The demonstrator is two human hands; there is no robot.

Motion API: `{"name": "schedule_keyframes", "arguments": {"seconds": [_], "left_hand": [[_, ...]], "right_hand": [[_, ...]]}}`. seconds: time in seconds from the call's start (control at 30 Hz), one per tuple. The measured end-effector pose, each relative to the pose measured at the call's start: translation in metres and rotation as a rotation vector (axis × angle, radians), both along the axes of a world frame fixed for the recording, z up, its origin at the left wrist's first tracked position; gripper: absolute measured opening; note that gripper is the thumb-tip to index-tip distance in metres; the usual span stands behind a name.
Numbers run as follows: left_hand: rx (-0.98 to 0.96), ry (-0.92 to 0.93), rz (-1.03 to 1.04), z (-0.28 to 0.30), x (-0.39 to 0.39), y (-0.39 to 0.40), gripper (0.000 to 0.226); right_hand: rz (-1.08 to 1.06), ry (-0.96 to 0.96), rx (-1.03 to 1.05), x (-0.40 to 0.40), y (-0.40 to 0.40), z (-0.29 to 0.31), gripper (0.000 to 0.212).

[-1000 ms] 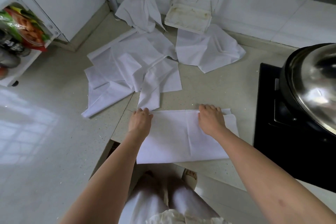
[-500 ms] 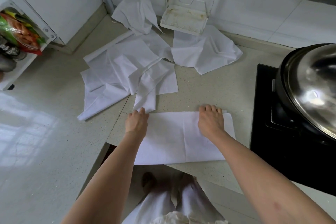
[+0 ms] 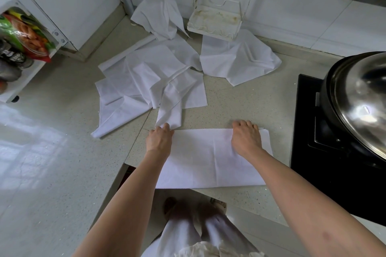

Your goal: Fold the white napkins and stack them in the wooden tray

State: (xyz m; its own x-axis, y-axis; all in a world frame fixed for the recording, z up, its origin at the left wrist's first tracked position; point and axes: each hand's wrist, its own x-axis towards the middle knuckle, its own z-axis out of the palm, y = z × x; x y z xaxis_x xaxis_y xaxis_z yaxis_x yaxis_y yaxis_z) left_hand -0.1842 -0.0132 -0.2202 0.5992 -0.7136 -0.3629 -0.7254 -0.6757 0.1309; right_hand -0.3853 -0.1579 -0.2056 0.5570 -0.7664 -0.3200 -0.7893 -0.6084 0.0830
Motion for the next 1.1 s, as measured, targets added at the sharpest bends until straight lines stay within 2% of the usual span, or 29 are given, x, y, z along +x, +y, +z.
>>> {"name": "schedule_keyframes", "arguments": {"seconds": [0.2, 0.3, 0.4, 0.5, 0.63, 0.7, 0.77, 0.87, 0.93, 1.1], "left_hand": [[0.066, -0.047, -0.035, 0.006, -0.003, -0.002, 0.029], [0.013, -0.245, -0.272, 0.009, -0.004, -0.004, 0.036], [-0.055, -0.278, -0.435, 0.008, 0.0, -0.015, 0.032], [-0.025, -0.156, -0.388, 0.012, 0.002, -0.029, 0.026], [0.075, -0.105, -0.382, 0.017, 0.003, -0.037, 0.019], [0.094, -0.064, -0.363, 0.018, 0.002, -0.037, 0.013], [0.035, -0.011, -0.266, 0.023, 0.001, -0.038, 0.01], [-0.116, 0.078, -0.094, 0.033, 0.001, -0.042, 0.011], [-0.184, 0.088, -0.068, 0.038, 0.006, -0.044, 0.018], [-0.033, -0.009, -0.072, 0.038, 0.005, -0.048, 0.042]], "right_hand": [[0.036, -0.029, -0.053, -0.003, -0.004, 0.007, 0.039], [0.1, 0.018, -0.073, -0.003, -0.008, 0.012, 0.037], [0.126, 0.054, -0.044, 0.003, -0.011, 0.014, 0.034], [0.146, 0.077, 0.008, 0.008, -0.014, 0.016, 0.031], [0.121, 0.093, 0.098, 0.011, -0.022, 0.028, 0.026], [0.076, 0.052, 0.134, 0.016, -0.03, 0.036, 0.025], [0.057, -0.018, 0.131, 0.021, -0.039, 0.041, 0.025], [0.056, -0.172, 0.072, 0.03, -0.054, 0.042, 0.027], [0.068, -0.212, 0.039, 0.039, -0.066, 0.036, 0.027], [0.117, -0.161, 0.02, 0.059, -0.078, 0.016, 0.025]]}}
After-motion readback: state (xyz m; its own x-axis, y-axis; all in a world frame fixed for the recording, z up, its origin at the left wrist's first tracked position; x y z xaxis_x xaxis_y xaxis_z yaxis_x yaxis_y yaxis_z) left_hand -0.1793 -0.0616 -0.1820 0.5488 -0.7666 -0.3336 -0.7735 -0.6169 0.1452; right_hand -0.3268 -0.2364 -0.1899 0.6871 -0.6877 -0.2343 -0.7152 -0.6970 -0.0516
